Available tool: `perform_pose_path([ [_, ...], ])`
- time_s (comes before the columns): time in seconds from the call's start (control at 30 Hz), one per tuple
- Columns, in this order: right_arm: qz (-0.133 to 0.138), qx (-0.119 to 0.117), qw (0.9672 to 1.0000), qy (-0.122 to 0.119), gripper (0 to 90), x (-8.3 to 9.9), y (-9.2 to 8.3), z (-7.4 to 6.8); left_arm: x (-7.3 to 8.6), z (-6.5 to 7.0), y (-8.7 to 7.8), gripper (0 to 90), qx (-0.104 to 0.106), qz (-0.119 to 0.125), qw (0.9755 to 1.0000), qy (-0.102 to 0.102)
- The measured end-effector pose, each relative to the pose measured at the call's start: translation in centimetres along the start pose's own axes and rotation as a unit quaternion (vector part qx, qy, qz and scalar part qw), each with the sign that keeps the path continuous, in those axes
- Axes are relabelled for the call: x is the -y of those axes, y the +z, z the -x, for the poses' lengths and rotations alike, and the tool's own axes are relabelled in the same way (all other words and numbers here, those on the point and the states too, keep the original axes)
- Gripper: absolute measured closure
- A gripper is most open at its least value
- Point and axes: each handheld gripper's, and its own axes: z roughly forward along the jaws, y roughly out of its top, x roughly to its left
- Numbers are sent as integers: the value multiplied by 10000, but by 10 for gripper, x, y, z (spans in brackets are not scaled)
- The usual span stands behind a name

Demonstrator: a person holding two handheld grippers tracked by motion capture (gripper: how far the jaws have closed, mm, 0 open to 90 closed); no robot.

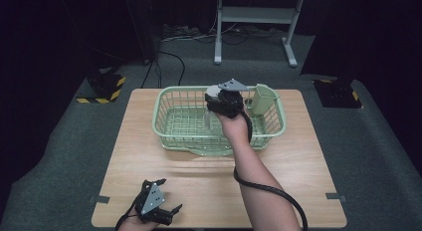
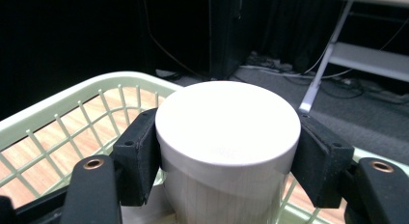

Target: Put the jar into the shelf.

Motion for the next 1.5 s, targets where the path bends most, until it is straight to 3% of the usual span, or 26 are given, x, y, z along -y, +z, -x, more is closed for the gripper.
perform_pose_path([
  [0.47, -296, -82, 9995, -3, 337, 1, 6, 0, 0, 0, 0, 5, 14, 7, 10000, 3],
  [1.17, -413, -221, 9989, 50, 336, 5, 4, 6, 0, 0, 0, 6, 27, 1, 10000, 8],
  [1.5, -443, -258, 9986, -154, 334, 8, 0, 3, 0, 1, 1, 5, 31, -24, 10000, 30],
])
